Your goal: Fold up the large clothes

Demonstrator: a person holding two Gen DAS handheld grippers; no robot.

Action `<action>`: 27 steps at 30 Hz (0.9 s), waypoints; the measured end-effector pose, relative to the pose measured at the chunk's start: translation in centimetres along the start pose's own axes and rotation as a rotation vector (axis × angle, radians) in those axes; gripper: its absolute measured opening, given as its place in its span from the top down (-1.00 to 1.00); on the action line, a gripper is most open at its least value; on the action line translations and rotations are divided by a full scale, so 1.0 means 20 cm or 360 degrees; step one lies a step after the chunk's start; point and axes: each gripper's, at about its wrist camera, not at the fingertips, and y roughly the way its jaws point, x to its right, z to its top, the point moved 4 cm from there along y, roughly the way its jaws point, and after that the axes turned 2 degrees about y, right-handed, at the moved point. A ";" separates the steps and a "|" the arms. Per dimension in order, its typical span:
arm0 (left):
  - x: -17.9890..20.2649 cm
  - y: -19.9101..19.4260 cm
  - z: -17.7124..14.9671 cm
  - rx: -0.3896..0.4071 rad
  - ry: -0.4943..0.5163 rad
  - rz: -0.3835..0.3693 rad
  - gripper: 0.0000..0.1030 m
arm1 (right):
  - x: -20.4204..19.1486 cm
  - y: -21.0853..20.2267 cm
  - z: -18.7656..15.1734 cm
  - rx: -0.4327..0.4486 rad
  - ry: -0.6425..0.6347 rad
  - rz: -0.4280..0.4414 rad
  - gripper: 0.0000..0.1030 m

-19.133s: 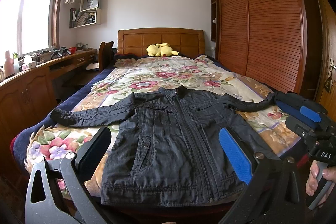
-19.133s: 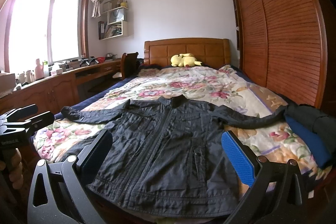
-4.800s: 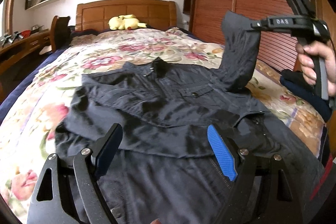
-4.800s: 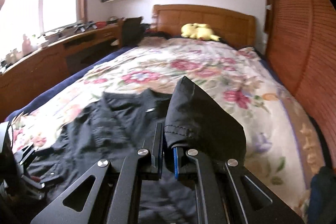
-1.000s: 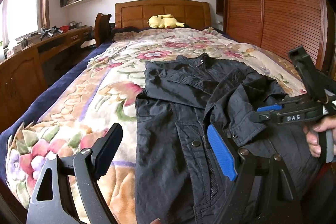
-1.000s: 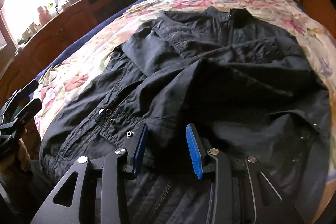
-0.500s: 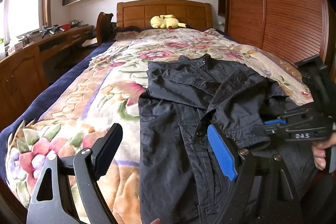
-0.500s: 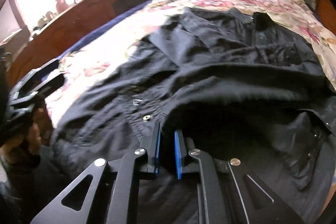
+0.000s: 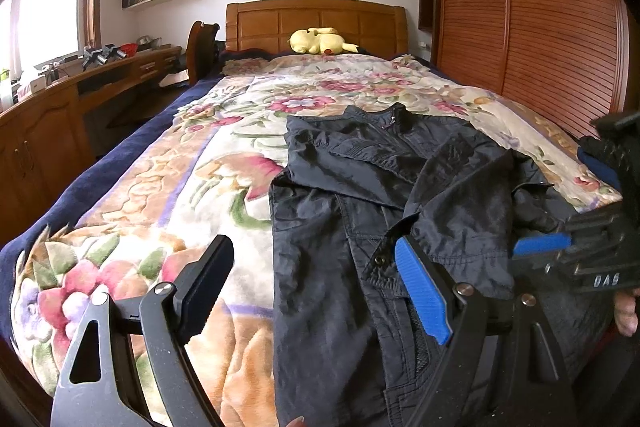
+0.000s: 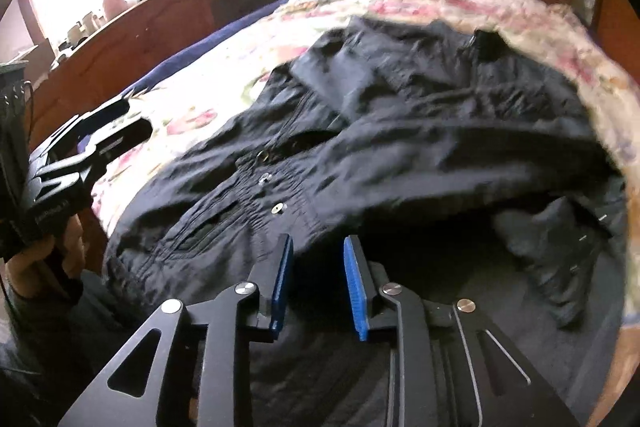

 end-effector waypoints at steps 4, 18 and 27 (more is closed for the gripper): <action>0.00 0.00 0.00 -0.0005 0.0006 0.0001 -0.62 | 0.05 -0.03 0.05 0.0106 -0.0025 -0.0117 0.36; 0.01 0.05 -0.04 -0.0054 0.0023 0.0004 -0.62 | 0.06 0.39 0.00 -0.0074 -0.0035 -0.0167 0.36; 0.08 0.02 -0.08 -0.0088 0.0047 -0.0034 -0.62 | 0.12 0.12 -0.13 0.0050 0.0024 -0.0121 0.36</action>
